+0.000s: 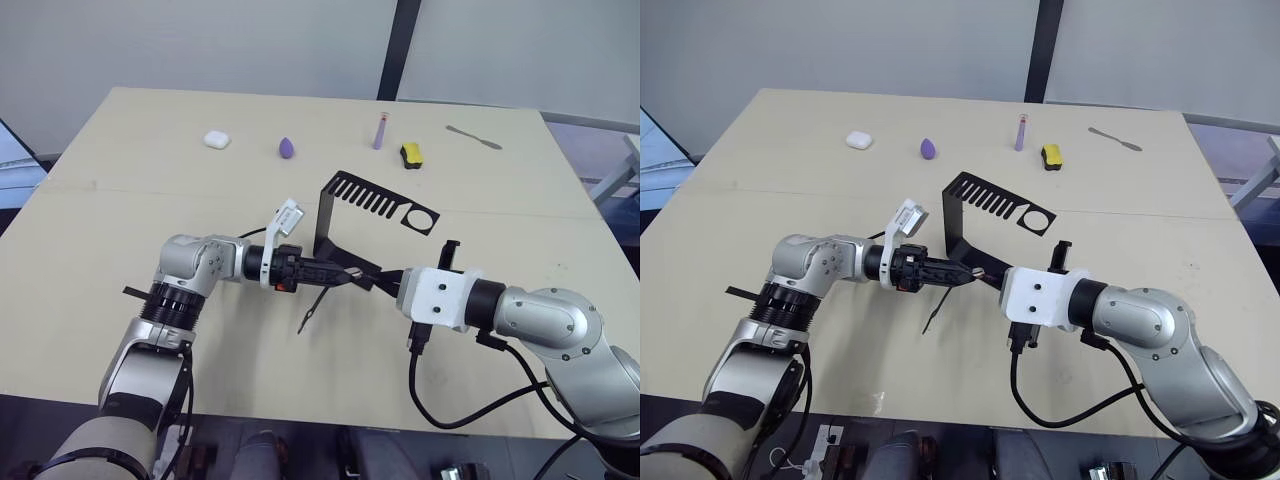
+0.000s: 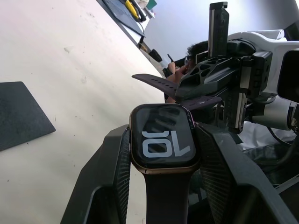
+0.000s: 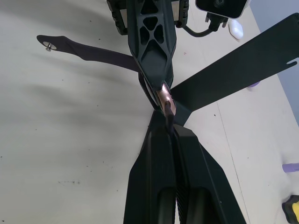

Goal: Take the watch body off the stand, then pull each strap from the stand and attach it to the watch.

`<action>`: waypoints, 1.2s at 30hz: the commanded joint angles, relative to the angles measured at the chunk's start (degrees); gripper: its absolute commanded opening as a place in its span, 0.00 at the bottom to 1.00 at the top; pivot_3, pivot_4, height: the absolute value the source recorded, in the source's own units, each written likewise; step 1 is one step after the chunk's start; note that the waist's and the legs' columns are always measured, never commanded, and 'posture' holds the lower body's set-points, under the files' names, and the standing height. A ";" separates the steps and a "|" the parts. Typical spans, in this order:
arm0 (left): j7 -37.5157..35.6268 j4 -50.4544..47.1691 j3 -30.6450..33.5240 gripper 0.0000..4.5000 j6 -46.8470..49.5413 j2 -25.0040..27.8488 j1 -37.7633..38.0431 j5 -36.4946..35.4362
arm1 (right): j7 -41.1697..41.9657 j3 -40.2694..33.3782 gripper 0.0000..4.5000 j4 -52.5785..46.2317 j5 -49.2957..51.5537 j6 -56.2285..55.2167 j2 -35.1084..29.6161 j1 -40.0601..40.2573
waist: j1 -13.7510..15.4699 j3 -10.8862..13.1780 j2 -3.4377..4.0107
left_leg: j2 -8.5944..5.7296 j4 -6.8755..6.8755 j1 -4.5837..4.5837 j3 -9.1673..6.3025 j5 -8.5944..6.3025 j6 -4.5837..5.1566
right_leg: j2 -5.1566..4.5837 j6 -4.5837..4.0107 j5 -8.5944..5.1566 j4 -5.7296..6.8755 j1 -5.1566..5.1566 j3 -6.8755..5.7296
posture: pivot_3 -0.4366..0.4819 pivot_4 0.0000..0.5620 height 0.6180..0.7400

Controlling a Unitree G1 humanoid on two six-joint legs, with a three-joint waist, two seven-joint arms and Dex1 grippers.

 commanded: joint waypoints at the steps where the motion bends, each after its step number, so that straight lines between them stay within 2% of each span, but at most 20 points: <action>1: 0.01 -1.12 1.41 0.35 0.01 -0.17 -1.28 -0.76 | -0.30 -0.78 0.00 -1.55 0.23 -0.08 -0.40 -0.13 | 0.00 0.00 0.00 | 0.00 0.00 0.00 0.00 0.00 0.00 | 0.00 0.00 0.00 0.00 0.00 0.00 | 0.48 0.27 1.00; 36: 3.57 -3.76 3.01 0.35 3.30 -2.96 -1.05 -1.86 | -0.46 2.13 0.00 -0.67 -3.79 -0.37 -0.10 -3.17 | 0.00 0.00 0.00 | 0.00 0.01 0.00 0.00 0.00 0.00 | 0.00 0.00 0.00 0.01 0.00 0.00 | 0.48 0.27 1.00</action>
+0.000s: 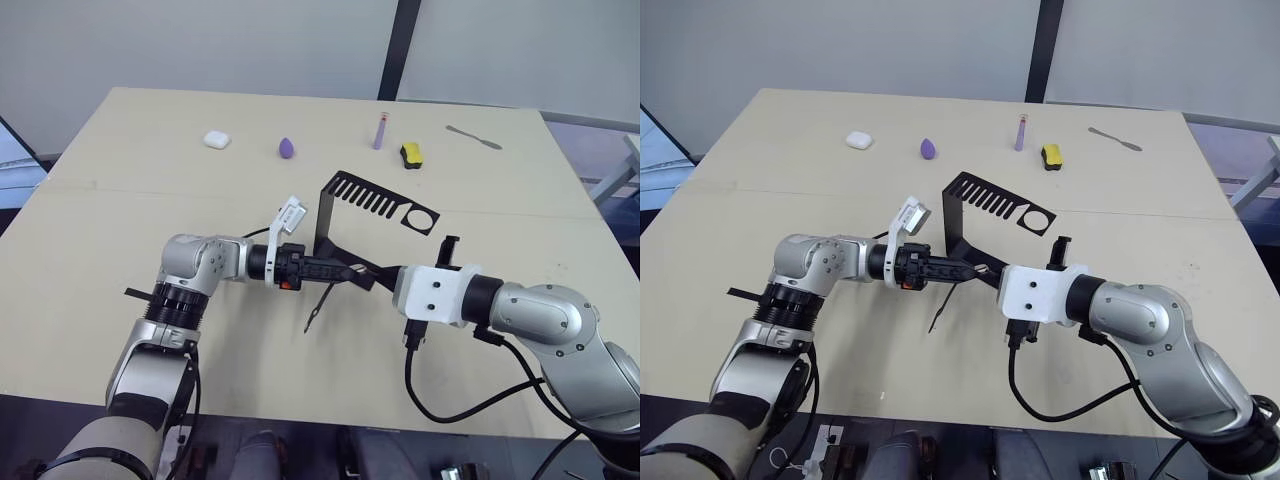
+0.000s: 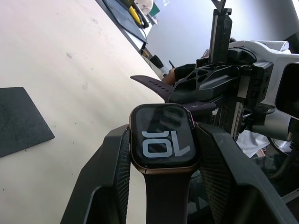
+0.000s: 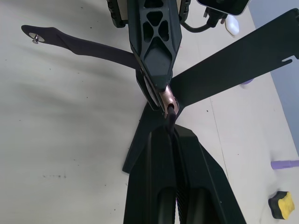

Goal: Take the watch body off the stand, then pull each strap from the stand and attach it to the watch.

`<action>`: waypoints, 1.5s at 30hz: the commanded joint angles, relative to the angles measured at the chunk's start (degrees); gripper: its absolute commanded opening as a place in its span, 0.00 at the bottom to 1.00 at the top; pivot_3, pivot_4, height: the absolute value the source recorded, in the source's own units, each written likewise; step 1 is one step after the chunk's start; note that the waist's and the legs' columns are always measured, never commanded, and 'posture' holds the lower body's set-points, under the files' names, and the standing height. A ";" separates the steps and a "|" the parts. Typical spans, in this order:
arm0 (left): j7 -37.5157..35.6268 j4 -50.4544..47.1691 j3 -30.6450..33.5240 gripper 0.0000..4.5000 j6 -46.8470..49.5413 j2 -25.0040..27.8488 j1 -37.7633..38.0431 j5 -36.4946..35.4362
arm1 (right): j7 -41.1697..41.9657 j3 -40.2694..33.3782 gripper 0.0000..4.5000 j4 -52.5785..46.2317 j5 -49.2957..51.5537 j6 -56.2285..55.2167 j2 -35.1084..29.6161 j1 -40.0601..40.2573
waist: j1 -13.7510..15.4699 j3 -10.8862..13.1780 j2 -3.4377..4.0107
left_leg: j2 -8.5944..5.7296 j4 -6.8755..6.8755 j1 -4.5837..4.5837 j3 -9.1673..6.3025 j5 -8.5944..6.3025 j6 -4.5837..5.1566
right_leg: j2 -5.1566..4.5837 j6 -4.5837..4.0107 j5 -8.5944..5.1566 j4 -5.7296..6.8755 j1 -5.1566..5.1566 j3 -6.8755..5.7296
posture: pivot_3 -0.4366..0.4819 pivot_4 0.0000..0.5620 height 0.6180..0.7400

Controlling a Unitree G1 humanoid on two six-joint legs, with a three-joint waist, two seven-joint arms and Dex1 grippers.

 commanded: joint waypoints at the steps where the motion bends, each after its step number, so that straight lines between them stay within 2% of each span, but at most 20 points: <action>1: 0.22 -3.03 0.45 0.35 0.27 -0.94 -0.96 -1.47 | -0.40 0.33 0.00 -1.53 -0.46 -0.20 0.19 -1.45 | 0.00 0.00 0.00 | 0.00 0.00 0.00 0.00 0.00 0.00 | 0.00 0.00 0.00 0.00 0.00 0.00 | 0.48 0.27 1.00; 45: 2.40 -8.91 0.91 0.35 3.58 -2.78 0.69 -2.81 | -0.22 2.54 0.00 0.00 -2.43 0.56 0.92 -2.24 | 0.00 0.00 0.00 | 0.00 0.00 0.00 0.00 0.00 0.00 | 0.00 0.00 0.00 0.01 0.00 0.00 | 0.48 0.27 1.00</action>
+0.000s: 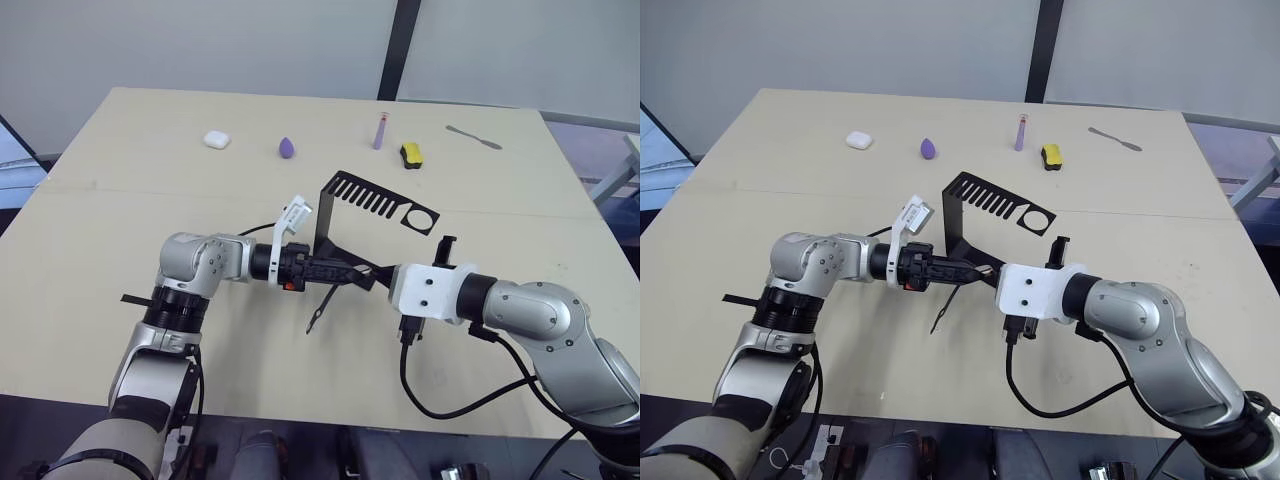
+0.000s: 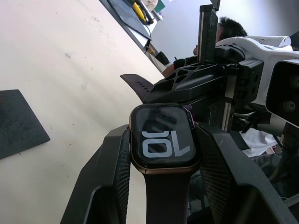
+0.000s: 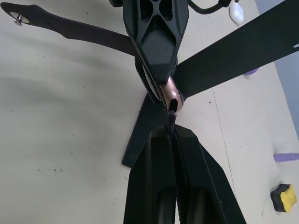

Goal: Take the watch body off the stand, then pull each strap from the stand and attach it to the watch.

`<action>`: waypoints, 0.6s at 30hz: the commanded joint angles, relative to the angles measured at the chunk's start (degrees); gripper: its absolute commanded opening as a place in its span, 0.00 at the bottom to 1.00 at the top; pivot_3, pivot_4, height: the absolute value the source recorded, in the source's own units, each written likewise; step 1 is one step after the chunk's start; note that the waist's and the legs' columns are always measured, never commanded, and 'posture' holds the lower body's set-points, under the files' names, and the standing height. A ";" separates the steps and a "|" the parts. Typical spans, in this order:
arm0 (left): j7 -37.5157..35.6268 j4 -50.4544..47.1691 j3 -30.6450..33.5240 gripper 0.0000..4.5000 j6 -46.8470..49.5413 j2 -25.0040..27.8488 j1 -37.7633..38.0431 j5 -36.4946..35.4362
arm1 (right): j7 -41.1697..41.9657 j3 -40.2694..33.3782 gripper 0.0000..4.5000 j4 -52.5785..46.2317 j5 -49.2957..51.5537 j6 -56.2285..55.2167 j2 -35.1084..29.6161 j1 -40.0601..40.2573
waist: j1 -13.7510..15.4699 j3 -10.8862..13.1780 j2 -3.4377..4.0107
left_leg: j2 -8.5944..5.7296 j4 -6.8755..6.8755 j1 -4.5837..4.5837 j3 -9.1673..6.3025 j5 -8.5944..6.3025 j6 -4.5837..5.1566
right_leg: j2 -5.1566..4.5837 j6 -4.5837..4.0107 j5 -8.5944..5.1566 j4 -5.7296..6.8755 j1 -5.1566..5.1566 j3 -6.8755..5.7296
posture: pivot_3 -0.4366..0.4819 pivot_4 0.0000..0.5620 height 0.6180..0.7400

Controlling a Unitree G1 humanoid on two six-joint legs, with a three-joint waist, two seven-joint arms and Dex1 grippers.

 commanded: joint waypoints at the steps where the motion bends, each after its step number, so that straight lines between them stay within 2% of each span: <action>1: -0.82 -3.22 -0.29 0.35 0.03 -1.58 -0.15 -2.79 | -0.21 0.33 0.00 -1.62 -0.09 -0.65 0.53 -1.11 | 0.00 0.00 0.00 | 0.00 0.00 0.00 0.00 0.00 0.00 | 0.00 0.00 0.00 0.00 0.00 0.00 | 0.48 0.27 1.00; 18: -0.14 -4.57 0.25 0.35 1.29 -2.43 -0.16 -3.44 | 0.05 0.16 0.00 -1.75 -0.08 -0.67 0.22 -0.92 | 0.00 0.00 0.00 | 0.00 0.00 0.00 0.00 0.00 0.00 | 0.00 0.00 0.00 0.00 0.00 0.00 | 0.48 0.27 1.00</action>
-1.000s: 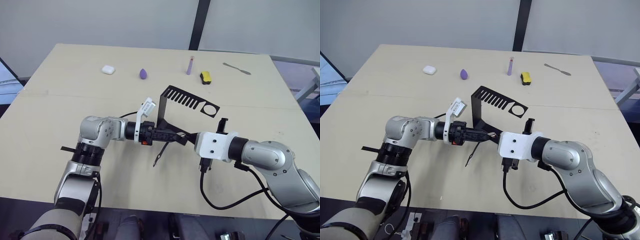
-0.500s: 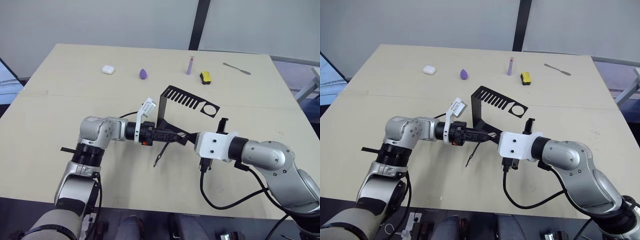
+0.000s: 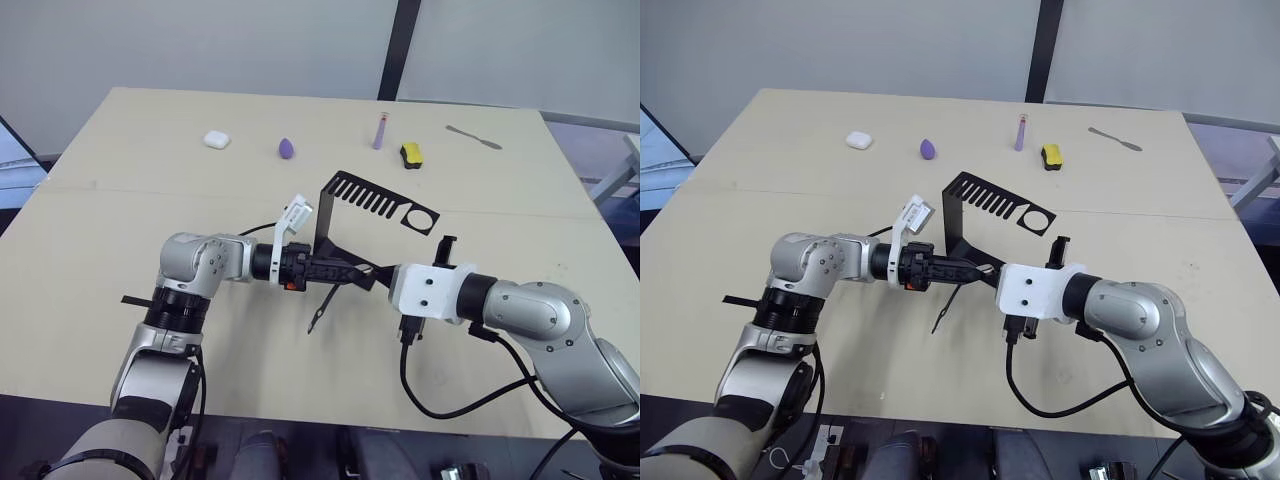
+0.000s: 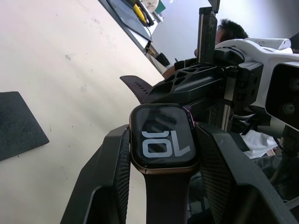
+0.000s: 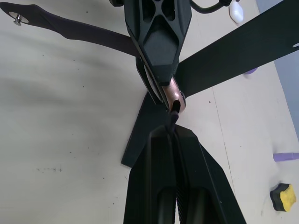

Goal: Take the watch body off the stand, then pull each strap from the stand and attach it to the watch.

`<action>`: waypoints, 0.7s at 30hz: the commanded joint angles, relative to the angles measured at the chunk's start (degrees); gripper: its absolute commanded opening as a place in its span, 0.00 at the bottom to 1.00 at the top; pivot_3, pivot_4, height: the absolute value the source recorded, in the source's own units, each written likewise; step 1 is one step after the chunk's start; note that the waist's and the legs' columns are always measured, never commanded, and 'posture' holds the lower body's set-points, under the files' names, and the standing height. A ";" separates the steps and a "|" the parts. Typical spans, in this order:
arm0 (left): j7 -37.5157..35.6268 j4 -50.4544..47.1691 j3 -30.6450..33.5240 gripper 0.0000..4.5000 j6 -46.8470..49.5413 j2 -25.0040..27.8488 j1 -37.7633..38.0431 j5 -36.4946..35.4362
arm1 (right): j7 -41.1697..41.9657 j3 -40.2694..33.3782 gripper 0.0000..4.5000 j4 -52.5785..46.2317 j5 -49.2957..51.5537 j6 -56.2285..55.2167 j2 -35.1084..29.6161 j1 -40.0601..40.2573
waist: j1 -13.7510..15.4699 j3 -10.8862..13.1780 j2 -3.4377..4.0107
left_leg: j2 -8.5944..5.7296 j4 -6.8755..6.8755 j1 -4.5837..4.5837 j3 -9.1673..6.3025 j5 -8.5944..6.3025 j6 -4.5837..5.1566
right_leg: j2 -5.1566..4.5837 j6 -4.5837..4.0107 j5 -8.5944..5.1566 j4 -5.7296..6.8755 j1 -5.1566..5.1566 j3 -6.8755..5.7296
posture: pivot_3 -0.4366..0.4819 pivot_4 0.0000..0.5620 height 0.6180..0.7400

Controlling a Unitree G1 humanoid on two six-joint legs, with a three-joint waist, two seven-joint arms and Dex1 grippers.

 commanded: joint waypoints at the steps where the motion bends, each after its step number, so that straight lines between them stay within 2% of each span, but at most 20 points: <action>1: -0.94 -3.90 -0.48 0.35 0.39 -1.80 -0.27 -3.42 | 0.03 0.15 0.00 -1.74 0.02 -0.69 0.25 -0.90 | 0.00 0.00 0.00 | 0.00 0.00 0.00 0.00 0.00 0.00 | 0.00 0.00 0.00 0.00 0.00 0.00 | 0.48 0.27 1.00; 21: -0.84 -4.75 -0.01 0.35 1.20 -2.21 -0.13 -3.71 | 0.19 -0.39 0.00 -1.98 0.41 -0.46 -0.27 -0.50 | 0.01 0.00 0.00 | 0.00 0.00 0.00 0.00 0.00 0.00 | 0.00 0.00 0.00 0.00 0.00 0.00 | 0.48 0.27 1.00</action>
